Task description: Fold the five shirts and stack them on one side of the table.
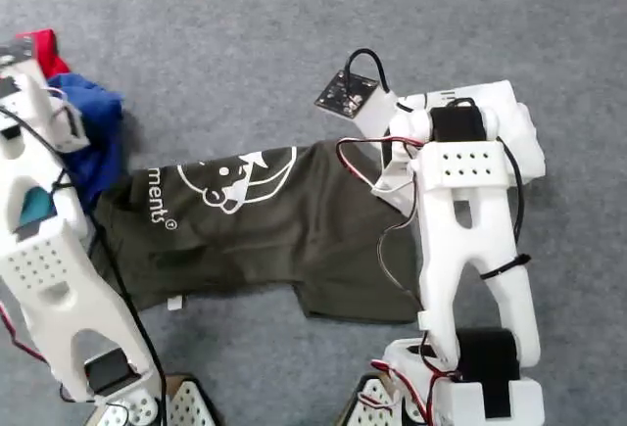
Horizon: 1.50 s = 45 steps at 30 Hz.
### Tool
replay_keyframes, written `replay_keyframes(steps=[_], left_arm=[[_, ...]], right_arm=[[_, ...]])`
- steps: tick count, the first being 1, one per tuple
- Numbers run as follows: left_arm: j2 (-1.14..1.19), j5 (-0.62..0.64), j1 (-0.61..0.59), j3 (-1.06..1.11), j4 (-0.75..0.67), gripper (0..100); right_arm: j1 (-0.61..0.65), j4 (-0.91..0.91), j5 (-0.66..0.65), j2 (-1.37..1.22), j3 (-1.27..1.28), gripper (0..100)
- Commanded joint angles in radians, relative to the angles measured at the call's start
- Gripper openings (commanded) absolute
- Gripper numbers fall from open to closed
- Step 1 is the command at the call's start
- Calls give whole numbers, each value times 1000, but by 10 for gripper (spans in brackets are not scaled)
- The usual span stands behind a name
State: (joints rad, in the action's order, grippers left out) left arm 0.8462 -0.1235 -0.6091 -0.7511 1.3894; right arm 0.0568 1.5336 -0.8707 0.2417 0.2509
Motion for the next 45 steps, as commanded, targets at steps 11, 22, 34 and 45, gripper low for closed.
replay_keyframes(steps=[11,22,34,45], left_arm=[[411,-89,-309,-901,178,198],[245,18,-202,-911,371,263],[-384,21,-13,-303,376,268],[-1306,-250,-99,1178,164,266]], right_arm=[[-5,-14,-6,-2,-4,15],[-5,-14,-6,-2,-4,15],[-6,-6,-6,-2,-4,15],[-11,-5,-5,-1,-5,15]])
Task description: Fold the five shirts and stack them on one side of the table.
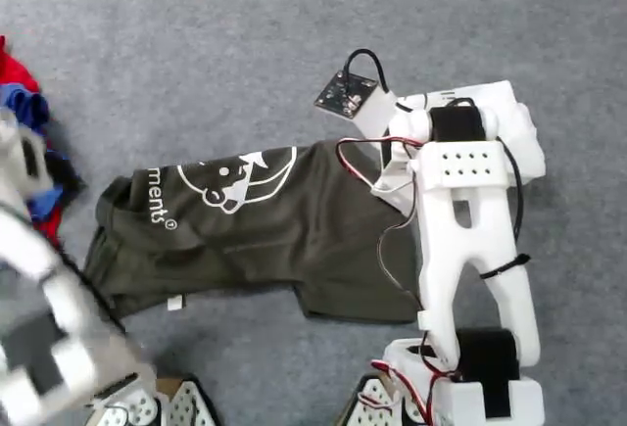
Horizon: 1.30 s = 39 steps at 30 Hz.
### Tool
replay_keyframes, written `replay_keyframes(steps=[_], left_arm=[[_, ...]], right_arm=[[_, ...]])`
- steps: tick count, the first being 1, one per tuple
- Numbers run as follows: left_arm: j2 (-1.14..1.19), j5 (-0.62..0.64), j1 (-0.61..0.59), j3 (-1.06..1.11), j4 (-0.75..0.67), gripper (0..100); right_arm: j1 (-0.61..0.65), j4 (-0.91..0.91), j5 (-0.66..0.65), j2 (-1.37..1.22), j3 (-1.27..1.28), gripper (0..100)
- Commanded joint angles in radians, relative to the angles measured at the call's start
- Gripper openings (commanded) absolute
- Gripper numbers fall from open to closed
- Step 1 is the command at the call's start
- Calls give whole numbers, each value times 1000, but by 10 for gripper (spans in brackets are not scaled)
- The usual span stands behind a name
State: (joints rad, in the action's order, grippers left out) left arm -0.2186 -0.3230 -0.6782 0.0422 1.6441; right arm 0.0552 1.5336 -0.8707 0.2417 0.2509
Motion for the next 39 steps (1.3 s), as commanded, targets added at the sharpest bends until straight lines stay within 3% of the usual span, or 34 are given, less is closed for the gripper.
replay_keyframes(steps=[1,5,11,16,24,31,39], left_arm=[[-296,-60,-36,463,-120,267],[-399,-71,-38,677,-155,263],[-399,-63,-38,797,-155,263],[-399,55,-27,796,-201,263],[-397,374,64,796,-316,263],[-333,407,87,766,-367,205],[-87,410,36,650,-364,200]], right_arm=[[-9,-5,-5,2,-5,15],[-9,-9,-5,5,-12,15],[-3,-44,-12,-1,-44,15],[32,-121,-81,-2,-76,15],[138,-245,-130,-27,-79,15],[147,-252,-130,-242,-269,15],[137,-98,-130,-394,-473,15]])
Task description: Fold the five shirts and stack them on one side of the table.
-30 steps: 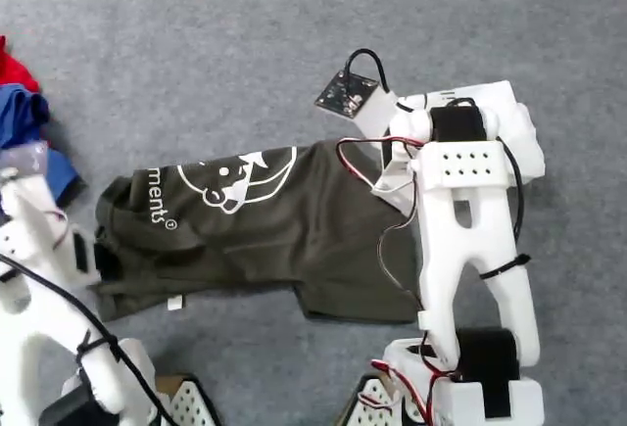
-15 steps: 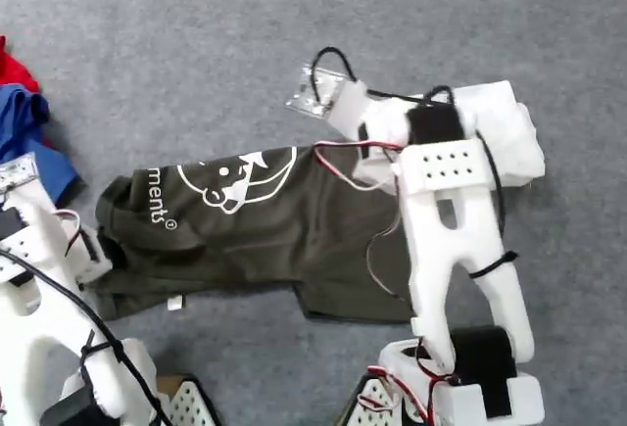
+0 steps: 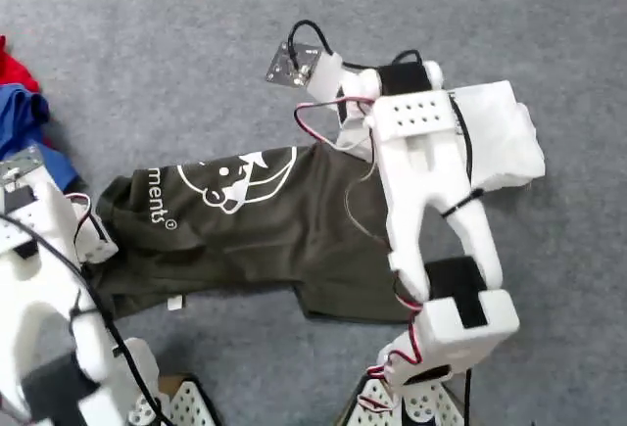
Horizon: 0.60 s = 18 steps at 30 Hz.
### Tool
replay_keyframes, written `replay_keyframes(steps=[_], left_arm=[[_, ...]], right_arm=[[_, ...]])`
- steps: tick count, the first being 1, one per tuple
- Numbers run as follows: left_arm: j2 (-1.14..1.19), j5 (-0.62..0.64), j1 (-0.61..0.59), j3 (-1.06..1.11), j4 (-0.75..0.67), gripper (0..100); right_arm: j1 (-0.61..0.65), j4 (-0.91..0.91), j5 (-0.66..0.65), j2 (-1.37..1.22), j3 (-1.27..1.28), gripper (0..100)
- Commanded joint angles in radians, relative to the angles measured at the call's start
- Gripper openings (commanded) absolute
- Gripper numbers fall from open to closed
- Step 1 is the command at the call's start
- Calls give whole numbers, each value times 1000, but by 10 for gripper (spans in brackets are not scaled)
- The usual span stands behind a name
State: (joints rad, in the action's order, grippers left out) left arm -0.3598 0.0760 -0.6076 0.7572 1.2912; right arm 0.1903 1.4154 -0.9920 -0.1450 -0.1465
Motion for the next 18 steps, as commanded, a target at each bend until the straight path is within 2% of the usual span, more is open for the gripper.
replay_keyframes(steps=[1,6,18], left_arm=[[74,23,-48,-76,-17,202],[117,78,-85,-107,-31,202],[121,123,13,-213,-2,199]], right_arm=[[-3,20,-9,-15,-76,15],[-6,15,-9,-27,-82,15],[-5,12,-9,-28,-79,15]])
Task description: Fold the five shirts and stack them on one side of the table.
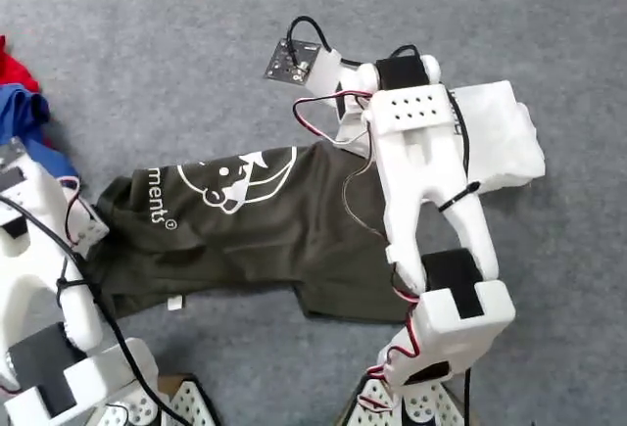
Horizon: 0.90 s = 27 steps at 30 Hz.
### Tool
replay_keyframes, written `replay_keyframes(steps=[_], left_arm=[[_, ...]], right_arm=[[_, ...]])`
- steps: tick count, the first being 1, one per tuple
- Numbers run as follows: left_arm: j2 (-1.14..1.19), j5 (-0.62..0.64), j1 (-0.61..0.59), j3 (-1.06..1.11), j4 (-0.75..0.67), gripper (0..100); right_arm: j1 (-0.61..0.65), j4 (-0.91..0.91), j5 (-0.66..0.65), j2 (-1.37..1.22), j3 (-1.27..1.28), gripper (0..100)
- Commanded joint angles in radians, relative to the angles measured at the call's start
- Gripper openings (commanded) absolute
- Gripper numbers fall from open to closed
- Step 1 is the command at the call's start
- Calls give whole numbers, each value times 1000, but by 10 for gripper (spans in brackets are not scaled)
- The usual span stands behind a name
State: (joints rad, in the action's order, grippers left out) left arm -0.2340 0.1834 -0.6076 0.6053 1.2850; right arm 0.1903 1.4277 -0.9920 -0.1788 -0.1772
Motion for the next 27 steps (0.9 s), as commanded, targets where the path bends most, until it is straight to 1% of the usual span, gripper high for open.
replay_keyframes(steps=[1,10,16,20,27], left_arm=[[-2,15,13,-62,5,199],[203,20,15,-90,5,195],[293,17,13,-162,11,70],[295,15,12,-197,17,51],[295,15,12,-343,178,51]], right_arm=[[-5,0,-9,5,-48,15],[-3,-2,-9,4,-48,15],[-3,-2,-9,4,-47,15],[-3,-2,-9,4,-47,15],[-5,-2,-9,4,-45,15]])
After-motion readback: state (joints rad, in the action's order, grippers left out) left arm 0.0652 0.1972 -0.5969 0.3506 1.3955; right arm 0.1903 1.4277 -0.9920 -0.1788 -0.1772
